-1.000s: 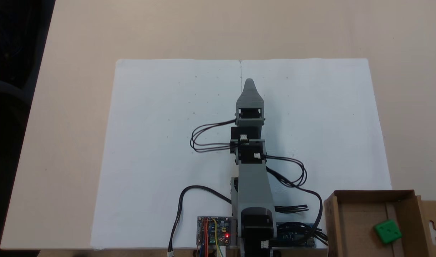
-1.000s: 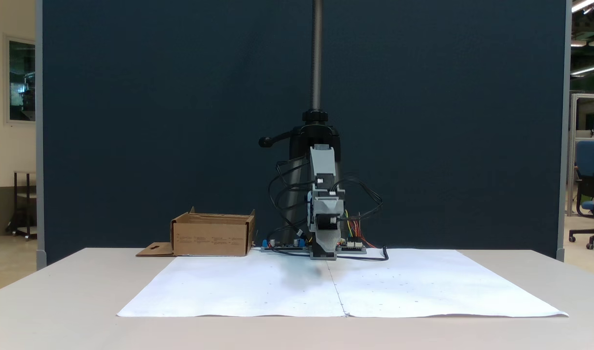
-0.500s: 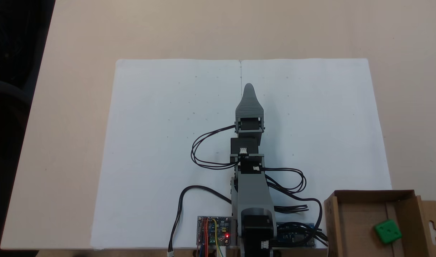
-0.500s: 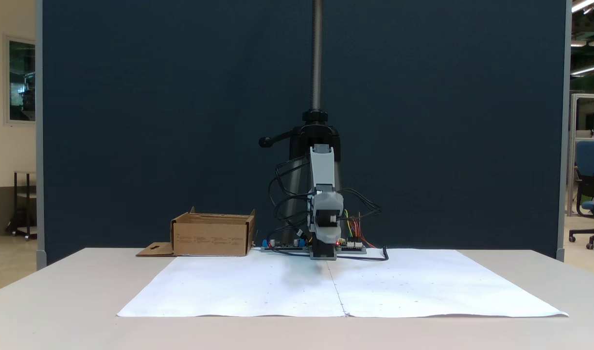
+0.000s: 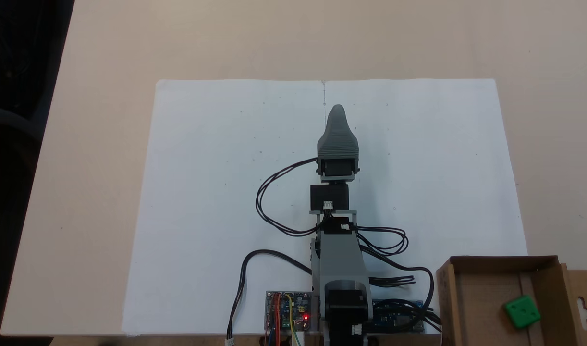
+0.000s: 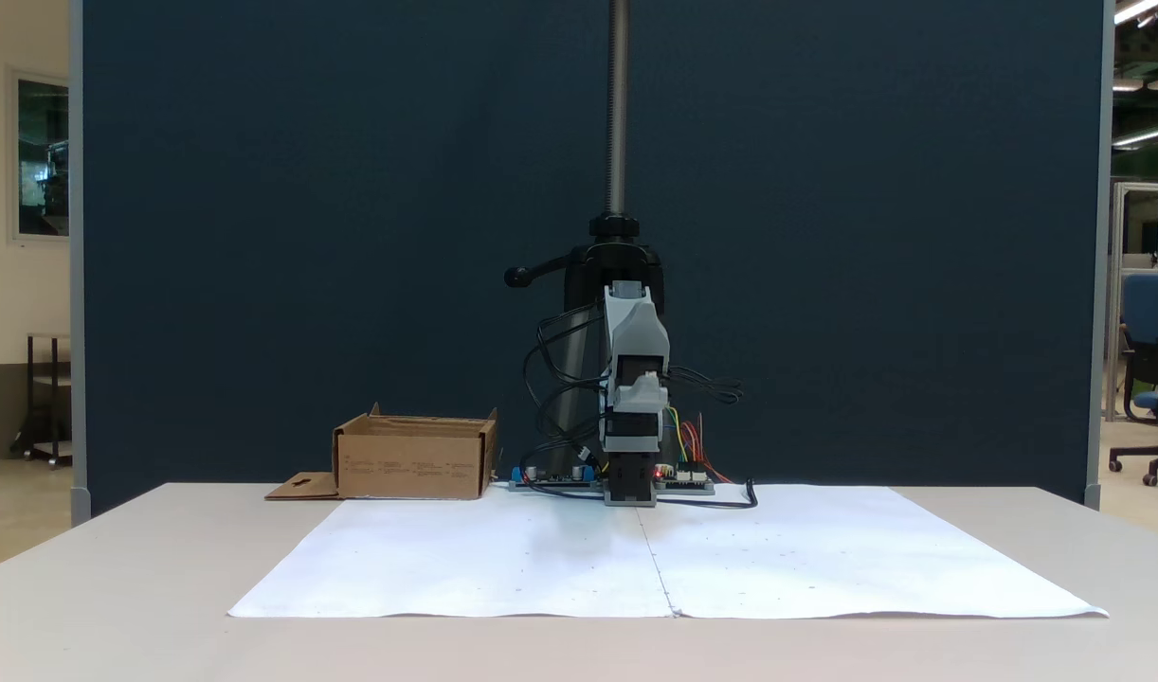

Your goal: Grasp a green dice and put it in the bin.

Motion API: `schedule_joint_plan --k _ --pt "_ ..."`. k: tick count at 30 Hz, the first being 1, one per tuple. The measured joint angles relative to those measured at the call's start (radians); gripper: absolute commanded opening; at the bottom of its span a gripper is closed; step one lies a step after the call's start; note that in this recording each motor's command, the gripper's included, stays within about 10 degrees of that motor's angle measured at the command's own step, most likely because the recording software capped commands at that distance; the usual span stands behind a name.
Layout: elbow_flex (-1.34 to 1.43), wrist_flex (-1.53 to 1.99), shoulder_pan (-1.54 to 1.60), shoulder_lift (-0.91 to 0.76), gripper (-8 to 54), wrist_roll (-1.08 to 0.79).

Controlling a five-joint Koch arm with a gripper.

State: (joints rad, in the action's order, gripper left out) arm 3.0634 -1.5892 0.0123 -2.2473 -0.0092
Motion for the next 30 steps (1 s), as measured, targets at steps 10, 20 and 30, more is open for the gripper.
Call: schedule_joint_plan --k 10,20,30 --pt "0.000 -0.003 -0.008 0.000 44.2 -0.029" --pt "0.000 -0.002 -0.011 -0.002 44.5 -0.034" --pt "0.000 -0.003 -0.011 0.000 44.5 -0.034"
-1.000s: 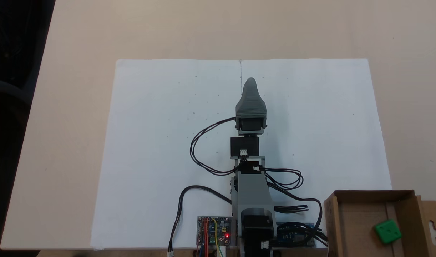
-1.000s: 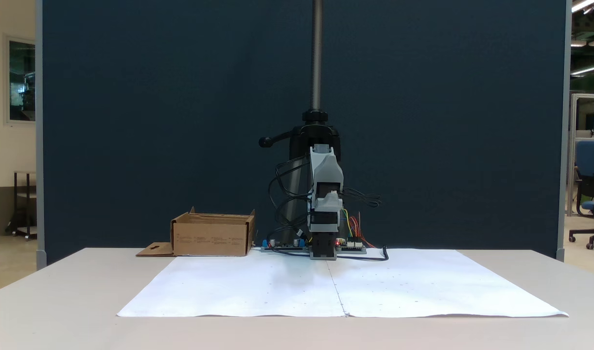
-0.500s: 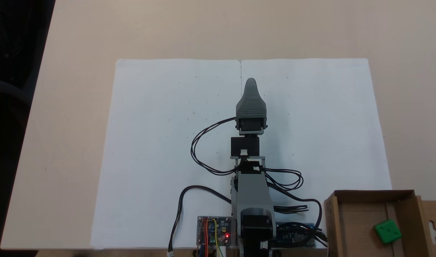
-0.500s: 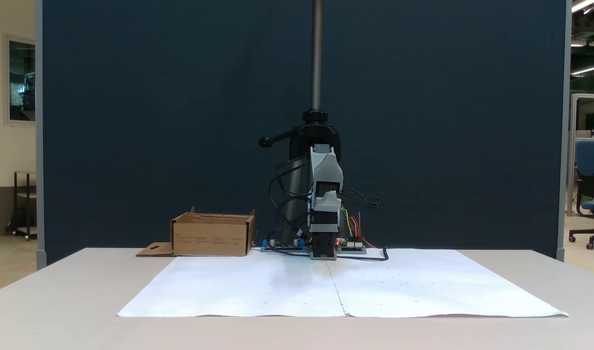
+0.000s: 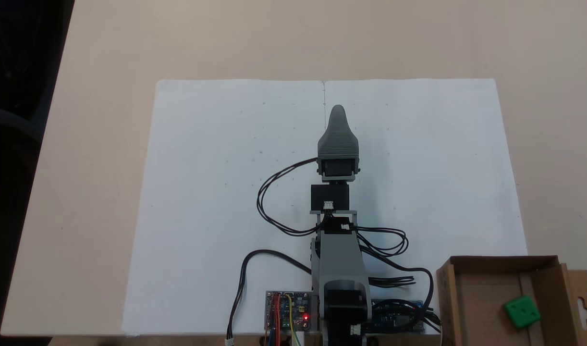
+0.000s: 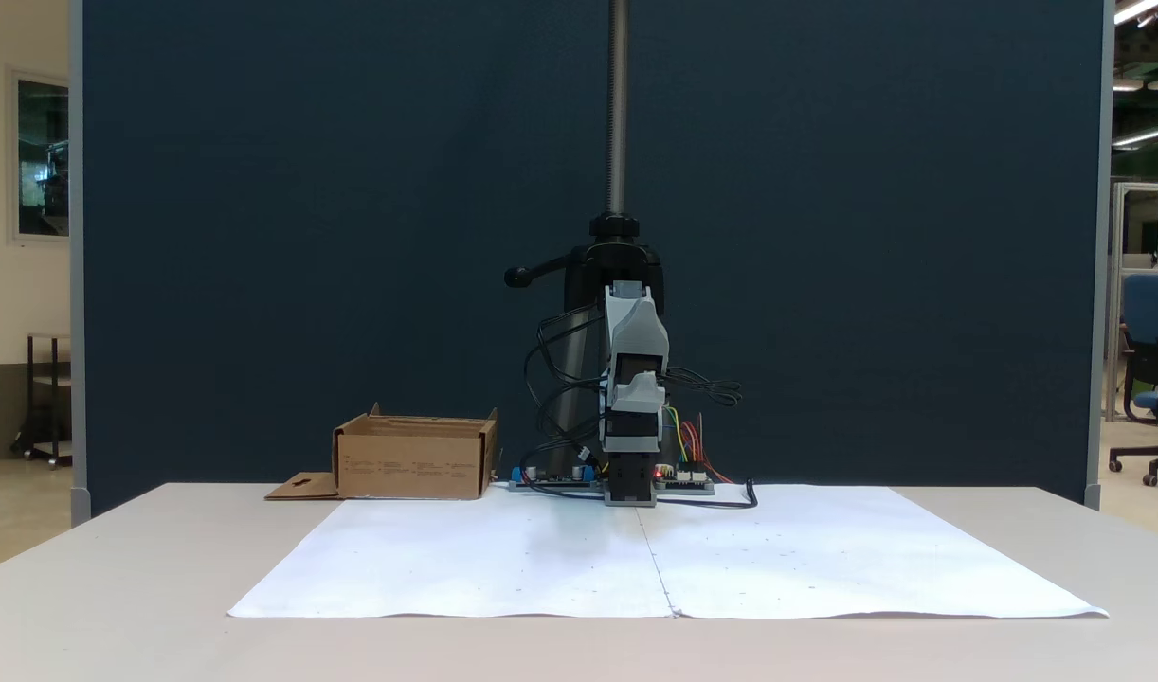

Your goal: Grasp a green dice and put it in the bin.

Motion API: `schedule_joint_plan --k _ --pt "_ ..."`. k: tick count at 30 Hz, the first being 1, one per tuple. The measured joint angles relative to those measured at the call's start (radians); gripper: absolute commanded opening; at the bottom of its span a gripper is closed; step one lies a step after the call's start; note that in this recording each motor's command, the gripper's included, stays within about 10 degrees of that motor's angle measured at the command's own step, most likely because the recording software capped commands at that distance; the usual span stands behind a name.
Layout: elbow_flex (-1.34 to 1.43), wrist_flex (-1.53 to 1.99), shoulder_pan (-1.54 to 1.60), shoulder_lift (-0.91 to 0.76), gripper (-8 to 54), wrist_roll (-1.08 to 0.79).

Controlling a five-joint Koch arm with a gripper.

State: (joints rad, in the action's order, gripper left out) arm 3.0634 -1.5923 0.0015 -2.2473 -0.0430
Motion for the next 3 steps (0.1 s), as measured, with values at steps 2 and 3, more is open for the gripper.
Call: schedule_joint_plan --k 2,3 --pt "0.000 0.000 0.000 0.000 44.5 0.000" --pt "0.002 0.000 0.000 0.000 44.5 0.000"
